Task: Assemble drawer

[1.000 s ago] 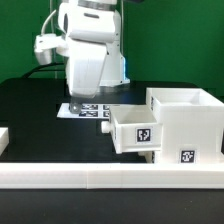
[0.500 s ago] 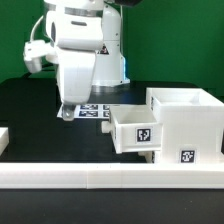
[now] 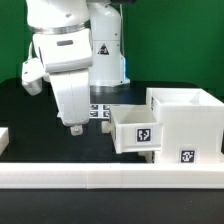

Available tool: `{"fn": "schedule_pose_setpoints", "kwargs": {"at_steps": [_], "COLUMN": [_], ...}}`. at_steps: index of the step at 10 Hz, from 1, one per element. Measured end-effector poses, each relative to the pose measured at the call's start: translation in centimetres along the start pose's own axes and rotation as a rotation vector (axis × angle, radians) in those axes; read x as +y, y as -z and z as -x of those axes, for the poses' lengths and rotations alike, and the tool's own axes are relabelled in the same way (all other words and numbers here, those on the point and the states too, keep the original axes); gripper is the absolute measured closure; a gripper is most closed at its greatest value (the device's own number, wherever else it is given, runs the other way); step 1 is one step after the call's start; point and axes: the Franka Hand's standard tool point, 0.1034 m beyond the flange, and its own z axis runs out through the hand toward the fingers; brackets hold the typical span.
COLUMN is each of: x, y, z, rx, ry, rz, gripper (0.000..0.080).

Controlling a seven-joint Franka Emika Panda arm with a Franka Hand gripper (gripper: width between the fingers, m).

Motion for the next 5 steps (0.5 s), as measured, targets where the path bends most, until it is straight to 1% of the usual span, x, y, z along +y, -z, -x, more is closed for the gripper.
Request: {"fn": "schedule_pose_setpoints", "kwargs": {"at_steps": [1, 2, 3, 5], "x": [0.2, 0.5, 0.7, 1.1], "y": [0.1, -0.1, -0.2, 0.0], "z": [-0.7, -2.2, -3.0, -3.7], "rx": [0.012, 0.013, 0.014, 0.003], "ry": [-0.007, -0.05, -0.05, -0.092], "rz": [-0.001, -0.004, -0.005, -0.004], "gripper": [0.015, 0.015, 0.015, 0.015]}}
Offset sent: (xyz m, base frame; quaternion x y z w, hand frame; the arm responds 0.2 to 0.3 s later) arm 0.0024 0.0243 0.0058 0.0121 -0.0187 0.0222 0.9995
